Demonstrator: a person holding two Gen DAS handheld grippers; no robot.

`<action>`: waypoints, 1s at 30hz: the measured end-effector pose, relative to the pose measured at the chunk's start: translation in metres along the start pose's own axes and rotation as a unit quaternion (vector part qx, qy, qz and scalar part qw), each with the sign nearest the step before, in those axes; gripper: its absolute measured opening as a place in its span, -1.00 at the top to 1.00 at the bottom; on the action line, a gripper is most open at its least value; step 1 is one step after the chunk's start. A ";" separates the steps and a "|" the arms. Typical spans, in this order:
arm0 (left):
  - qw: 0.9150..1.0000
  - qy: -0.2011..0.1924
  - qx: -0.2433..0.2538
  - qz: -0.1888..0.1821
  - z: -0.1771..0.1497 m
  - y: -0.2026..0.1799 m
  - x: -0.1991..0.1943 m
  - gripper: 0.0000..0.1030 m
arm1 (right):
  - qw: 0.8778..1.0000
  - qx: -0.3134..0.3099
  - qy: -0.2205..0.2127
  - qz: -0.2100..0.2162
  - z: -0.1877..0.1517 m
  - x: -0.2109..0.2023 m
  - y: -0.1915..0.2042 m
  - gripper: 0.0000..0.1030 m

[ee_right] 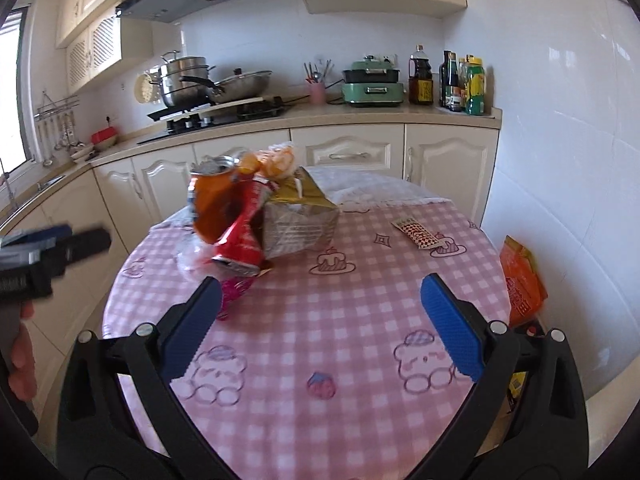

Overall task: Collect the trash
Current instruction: 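Grasp the orange Fanta can with the left gripper while the right gripper approaches the red can, then grasp the red Coca-Cola can with the right gripper and lift it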

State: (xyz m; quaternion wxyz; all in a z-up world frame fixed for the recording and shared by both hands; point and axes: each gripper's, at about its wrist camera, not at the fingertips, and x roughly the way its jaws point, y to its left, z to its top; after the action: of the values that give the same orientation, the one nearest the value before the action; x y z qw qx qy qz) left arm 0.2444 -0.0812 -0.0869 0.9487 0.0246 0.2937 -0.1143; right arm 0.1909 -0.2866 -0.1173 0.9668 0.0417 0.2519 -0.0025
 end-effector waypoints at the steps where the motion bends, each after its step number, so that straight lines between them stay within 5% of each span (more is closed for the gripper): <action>1: 1.000 0.002 0.015 0.007 0.006 -0.005 0.013 -0.91 | 1.000 0.001 0.001 -0.001 0.002 0.005 0.000 -0.89; 8: 0.999 0.022 0.040 -0.002 0.031 -0.008 0.077 -0.81 | 1.000 0.020 0.010 0.001 0.012 0.039 -0.009 -0.89; 13: 0.997 0.058 0.042 -0.022 0.033 -0.006 0.116 -0.24 | 0.999 0.028 0.019 0.003 0.017 0.059 -0.010 -0.89; 16: 0.997 0.054 0.029 -0.036 0.032 -0.003 0.124 0.37 | 0.999 0.030 0.023 0.003 0.020 0.069 -0.008 -0.89; 18: 0.998 0.049 0.016 -0.044 0.033 0.002 0.125 0.57 | 0.999 0.031 0.027 0.008 0.023 0.075 -0.005 -0.89; 26: 0.999 0.004 -0.008 -0.052 0.033 0.021 0.095 0.65 | 0.997 0.028 0.047 0.051 0.041 0.098 0.020 -0.89; 30: 0.999 -0.009 -0.013 -0.040 0.029 0.032 0.073 0.67 | 0.992 0.043 0.093 0.073 0.048 0.122 0.025 -0.73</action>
State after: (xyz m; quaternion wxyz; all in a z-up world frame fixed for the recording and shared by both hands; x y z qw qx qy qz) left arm 0.3266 -0.0685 -0.1047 0.9461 -0.0003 0.2875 -0.1490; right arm 0.3218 -0.2635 -0.1332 0.9340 0.1016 0.3370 0.0614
